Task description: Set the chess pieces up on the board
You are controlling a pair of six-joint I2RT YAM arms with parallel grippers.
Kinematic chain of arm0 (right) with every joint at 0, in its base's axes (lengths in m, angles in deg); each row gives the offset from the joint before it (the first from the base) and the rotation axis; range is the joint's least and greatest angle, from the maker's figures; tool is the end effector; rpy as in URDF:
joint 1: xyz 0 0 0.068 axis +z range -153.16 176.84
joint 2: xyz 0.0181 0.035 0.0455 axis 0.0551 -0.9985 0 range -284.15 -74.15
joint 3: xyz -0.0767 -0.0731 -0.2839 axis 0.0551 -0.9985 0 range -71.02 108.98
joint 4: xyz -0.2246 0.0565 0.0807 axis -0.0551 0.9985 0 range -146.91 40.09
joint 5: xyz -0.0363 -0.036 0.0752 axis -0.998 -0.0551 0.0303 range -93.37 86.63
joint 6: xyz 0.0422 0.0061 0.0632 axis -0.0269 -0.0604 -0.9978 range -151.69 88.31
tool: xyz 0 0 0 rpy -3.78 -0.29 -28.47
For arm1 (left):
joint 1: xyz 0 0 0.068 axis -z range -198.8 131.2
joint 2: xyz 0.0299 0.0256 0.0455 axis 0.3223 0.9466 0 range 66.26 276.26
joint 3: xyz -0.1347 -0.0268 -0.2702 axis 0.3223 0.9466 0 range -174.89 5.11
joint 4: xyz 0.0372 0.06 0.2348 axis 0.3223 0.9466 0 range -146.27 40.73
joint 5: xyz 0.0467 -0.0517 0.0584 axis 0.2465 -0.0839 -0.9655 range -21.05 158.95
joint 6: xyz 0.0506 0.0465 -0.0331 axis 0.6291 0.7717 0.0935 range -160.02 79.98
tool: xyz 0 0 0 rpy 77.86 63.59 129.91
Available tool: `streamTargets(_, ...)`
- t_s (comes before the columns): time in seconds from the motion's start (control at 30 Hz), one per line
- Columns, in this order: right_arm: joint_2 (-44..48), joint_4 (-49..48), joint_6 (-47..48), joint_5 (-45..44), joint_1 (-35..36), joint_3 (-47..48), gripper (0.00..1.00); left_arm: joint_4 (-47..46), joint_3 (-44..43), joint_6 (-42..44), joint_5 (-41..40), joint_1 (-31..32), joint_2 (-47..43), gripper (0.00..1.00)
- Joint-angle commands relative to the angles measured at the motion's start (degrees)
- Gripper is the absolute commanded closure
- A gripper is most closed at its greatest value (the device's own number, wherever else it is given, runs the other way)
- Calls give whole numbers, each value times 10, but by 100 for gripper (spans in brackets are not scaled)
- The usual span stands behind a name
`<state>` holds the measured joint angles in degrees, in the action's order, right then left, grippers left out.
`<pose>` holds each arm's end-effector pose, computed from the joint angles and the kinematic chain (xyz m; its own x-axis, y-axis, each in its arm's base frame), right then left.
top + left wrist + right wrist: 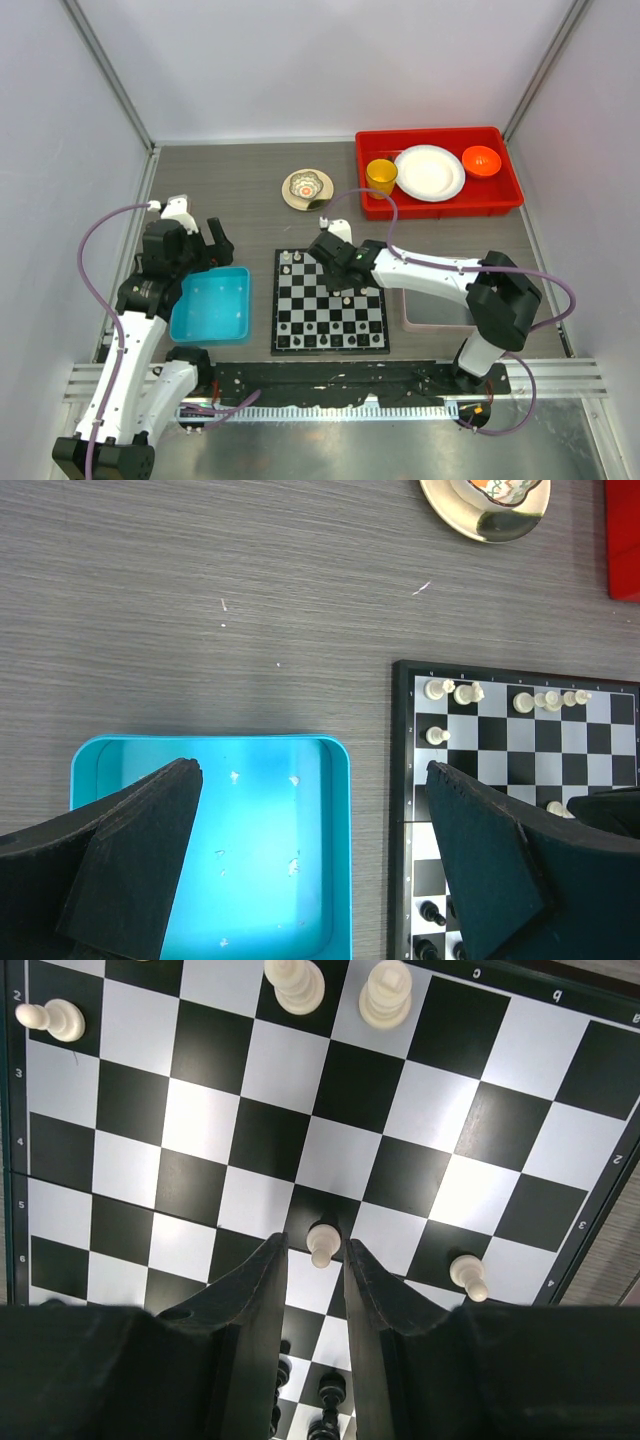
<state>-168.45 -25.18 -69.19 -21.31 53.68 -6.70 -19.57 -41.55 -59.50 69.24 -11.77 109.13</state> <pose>0.1991 0.2683 0.2268 -0.8184 -0.1936 -0.5411 -0.2753 0.9585 0.0734 0.1421 -0.0178 0.3139 -0.5507 -0.2680 -0.7905 -0.0605 0.9574 -0.2824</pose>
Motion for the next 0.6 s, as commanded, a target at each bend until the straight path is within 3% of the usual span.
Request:
streamTargets(0.0,-5,-18,-11,4,-1,-4,65,-16,2,1,8,2,-2,0)
streamTargets(0.57,-16,-17,-15,11,-1,-17,66,-17,2,1,9,1,-3,0)
